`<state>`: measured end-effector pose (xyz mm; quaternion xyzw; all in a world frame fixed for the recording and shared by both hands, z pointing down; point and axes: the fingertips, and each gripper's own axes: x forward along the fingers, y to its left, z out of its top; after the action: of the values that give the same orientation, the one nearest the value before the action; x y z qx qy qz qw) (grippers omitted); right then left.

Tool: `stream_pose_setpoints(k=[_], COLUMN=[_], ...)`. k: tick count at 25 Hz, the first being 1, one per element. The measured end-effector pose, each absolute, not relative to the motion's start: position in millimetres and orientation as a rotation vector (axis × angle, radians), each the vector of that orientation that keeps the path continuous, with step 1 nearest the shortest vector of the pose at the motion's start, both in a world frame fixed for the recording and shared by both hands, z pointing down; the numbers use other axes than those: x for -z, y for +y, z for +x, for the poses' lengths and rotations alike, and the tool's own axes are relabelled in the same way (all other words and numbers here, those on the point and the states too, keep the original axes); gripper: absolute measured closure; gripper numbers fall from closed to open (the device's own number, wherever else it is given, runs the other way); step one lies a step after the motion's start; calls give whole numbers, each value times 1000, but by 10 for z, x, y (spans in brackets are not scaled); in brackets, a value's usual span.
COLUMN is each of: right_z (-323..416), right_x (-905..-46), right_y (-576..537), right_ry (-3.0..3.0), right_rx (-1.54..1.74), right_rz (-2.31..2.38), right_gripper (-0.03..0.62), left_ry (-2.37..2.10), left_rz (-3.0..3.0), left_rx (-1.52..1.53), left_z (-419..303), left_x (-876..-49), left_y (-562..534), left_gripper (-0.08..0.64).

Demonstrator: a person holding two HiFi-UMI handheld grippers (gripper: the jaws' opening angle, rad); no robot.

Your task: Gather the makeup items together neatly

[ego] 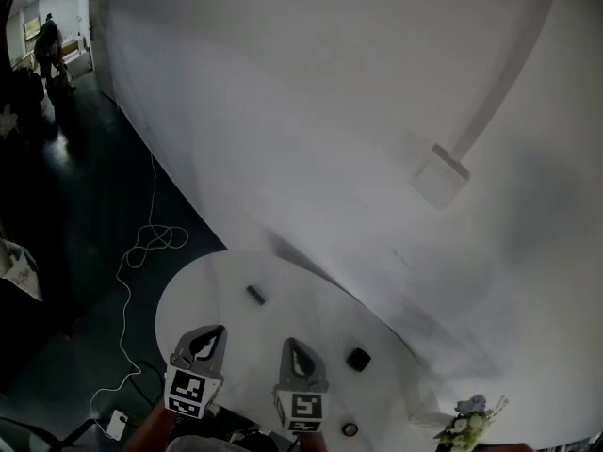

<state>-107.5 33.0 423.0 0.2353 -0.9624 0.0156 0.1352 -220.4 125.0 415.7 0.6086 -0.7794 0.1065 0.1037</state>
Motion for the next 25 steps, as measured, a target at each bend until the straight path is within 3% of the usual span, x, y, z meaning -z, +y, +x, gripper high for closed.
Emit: stream_pose_setpoints(k=[19, 20, 24, 25], right_z=[-2300, -2337, -2479, -2511], right_x=[-5752, -5809, -6110, -6184], right_y=[-416, -414, -359, -354], right_ry=[-2580, -2573, -2514, -2499], right_rx=[-125, -123, -145, -150], right_rz=[548, 527, 417, 400], right_gripper=[586, 570, 391, 378], left_ry=[-2083, -2078, -2058, -2053], left_rz=[1641, 1637, 1622, 1619], left_rx=[-309, -311, -319, -320], left_z=[-3202, -3220, -3290, -3305], left_x=[-5635, -5666, -5773, -5800], left_y=[692, 686, 680, 678], left_gripper=[549, 549, 549, 549])
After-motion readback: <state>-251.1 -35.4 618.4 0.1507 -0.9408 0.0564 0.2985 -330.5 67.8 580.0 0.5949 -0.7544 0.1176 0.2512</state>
